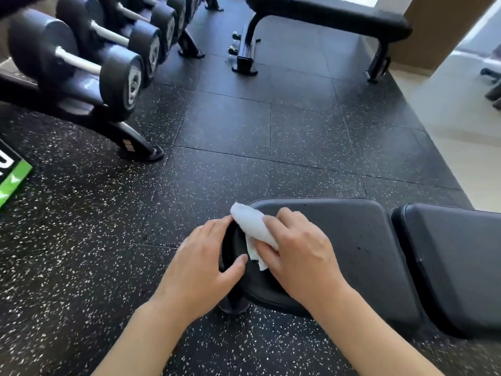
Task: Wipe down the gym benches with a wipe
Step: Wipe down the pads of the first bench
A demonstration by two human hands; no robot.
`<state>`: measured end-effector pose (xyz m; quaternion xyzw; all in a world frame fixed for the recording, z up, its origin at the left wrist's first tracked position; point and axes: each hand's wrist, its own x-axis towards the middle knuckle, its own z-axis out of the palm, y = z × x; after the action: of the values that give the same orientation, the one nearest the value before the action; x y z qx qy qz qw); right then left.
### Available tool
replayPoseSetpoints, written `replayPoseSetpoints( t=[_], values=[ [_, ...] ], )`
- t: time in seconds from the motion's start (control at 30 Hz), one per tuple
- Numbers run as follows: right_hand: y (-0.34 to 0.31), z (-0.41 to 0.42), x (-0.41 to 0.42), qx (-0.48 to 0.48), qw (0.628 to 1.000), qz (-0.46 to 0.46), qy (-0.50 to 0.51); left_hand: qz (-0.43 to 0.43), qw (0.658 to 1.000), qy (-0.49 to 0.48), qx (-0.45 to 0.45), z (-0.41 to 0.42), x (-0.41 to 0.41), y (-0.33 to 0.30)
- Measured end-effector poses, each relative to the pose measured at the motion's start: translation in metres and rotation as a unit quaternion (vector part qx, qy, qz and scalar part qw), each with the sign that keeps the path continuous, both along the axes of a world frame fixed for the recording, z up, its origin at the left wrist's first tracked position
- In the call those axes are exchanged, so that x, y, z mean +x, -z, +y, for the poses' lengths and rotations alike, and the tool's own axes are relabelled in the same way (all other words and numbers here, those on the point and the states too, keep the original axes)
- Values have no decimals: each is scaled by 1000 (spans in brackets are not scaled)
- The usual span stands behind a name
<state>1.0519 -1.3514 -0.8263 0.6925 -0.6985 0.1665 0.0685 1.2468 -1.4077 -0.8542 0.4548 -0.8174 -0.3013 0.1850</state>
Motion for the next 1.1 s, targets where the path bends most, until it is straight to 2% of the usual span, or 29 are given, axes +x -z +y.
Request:
replayPoseSetpoints(
  t=[0.1, 0.43, 0.73, 0.97, 1.1],
  values=[
    [6, 9, 2, 6, 1000, 15, -10, 2, 1000, 11, 1, -7, 0, 3],
    [7, -50, -25, 16, 997, -49, 61, 8, 1000, 25, 10, -15, 8, 14],
    [5, -34, -4, 15, 1000, -22, 6, 10, 999, 27, 31, -22, 13, 19],
    [6, -48, -38, -1, 996, -25, 81, 40, 998, 22, 47, -26, -3, 17],
    [5, -41, -29, 12, 999, -11, 50, 46, 996, 37, 65, -29, 2, 17]
  ],
)
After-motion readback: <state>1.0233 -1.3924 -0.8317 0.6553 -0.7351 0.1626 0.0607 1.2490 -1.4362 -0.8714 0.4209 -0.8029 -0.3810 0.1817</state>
